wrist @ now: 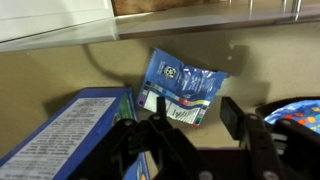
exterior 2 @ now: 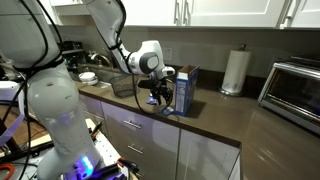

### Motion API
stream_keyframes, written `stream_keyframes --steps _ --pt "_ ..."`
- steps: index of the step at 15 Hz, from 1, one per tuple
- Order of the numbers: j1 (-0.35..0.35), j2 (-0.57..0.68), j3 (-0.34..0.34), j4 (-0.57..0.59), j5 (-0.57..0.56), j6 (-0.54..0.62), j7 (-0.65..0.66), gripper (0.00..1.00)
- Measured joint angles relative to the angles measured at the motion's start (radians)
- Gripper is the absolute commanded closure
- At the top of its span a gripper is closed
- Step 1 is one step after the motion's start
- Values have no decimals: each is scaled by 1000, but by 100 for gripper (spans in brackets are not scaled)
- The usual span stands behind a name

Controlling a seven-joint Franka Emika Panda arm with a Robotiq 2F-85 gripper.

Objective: Put a blue sachet inside the box

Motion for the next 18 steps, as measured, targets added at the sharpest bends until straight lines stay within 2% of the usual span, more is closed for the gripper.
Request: stream_keyframes --steps 3,5,7,8,9,13,14,15,18 --pt "0 13 0 11 -1 0 0 1" --pt "0 28 -1 20 -1 0 0 4" --pt "0 46 -2 31 -1 0 0 15" --pt "0 55 -2 36 -1 0 0 31" --pt "0 63 -3 39 -1 0 0 40" --pt "0 87 -5 42 -1 0 0 45" --pt "1 91 -5 42 -1 0 0 54" --pt "1 94 -5 42 -1 0 0 69" --pt "1 92 -6 46 -1 0 0 88"
